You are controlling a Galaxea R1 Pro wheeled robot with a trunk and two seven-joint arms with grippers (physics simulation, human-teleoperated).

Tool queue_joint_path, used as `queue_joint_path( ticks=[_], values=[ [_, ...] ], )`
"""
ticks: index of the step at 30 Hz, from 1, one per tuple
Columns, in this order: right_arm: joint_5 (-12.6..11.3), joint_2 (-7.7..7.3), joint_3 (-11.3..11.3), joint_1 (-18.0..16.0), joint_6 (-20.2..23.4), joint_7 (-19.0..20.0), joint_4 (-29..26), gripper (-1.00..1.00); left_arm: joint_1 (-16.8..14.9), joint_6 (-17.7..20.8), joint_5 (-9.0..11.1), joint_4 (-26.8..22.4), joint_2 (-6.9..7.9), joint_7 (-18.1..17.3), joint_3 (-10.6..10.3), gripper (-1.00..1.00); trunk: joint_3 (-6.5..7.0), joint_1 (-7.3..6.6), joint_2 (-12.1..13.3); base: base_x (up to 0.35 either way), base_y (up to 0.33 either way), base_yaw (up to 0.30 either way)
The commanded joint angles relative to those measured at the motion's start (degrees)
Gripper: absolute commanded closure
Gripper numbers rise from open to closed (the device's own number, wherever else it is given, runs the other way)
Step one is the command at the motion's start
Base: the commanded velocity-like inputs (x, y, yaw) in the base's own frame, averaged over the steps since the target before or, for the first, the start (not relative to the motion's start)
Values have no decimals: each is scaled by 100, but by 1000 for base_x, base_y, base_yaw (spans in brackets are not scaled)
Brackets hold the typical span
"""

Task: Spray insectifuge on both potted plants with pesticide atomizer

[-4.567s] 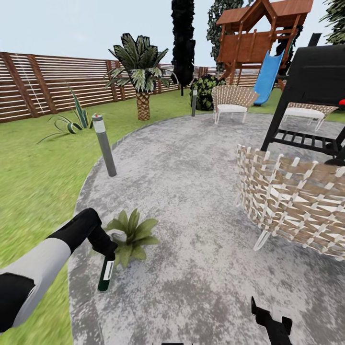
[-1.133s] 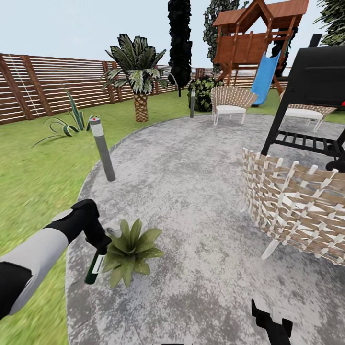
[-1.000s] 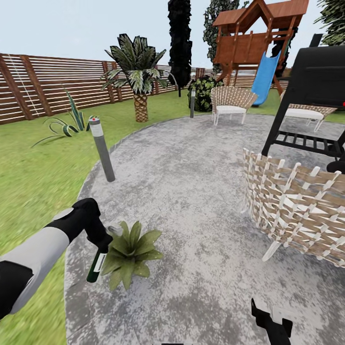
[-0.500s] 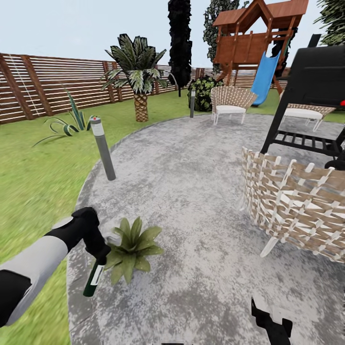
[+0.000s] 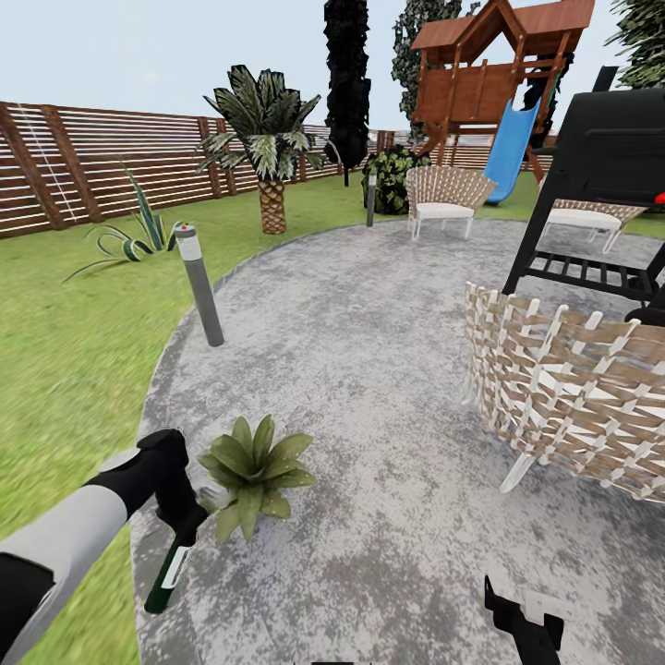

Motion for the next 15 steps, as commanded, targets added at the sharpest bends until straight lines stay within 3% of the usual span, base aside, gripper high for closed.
queue_joint_path(
  ticks=[1,4,8,15],
  values=[
    [-47,-1,12,0,-21,6,3,-100,52,56,-34,-13,31,45,4,100,-5,-1,-2,0,0,0],
    [-47,-1,12,-2,-21,8,4,-100,149,46,5,-14,163,368,220,100,-5,-1,-2,0,0,0],
    [-47,-1,12,-2,-21,8,3,-100,170,41,16,-53,142,466,728,100,-5,-1,-2,0,0,0],
    [-47,-1,12,-1,-21,8,1,-100,164,44,16,-78,114,469,842,100,-5,-1,-2,91,77,0]
  ],
)
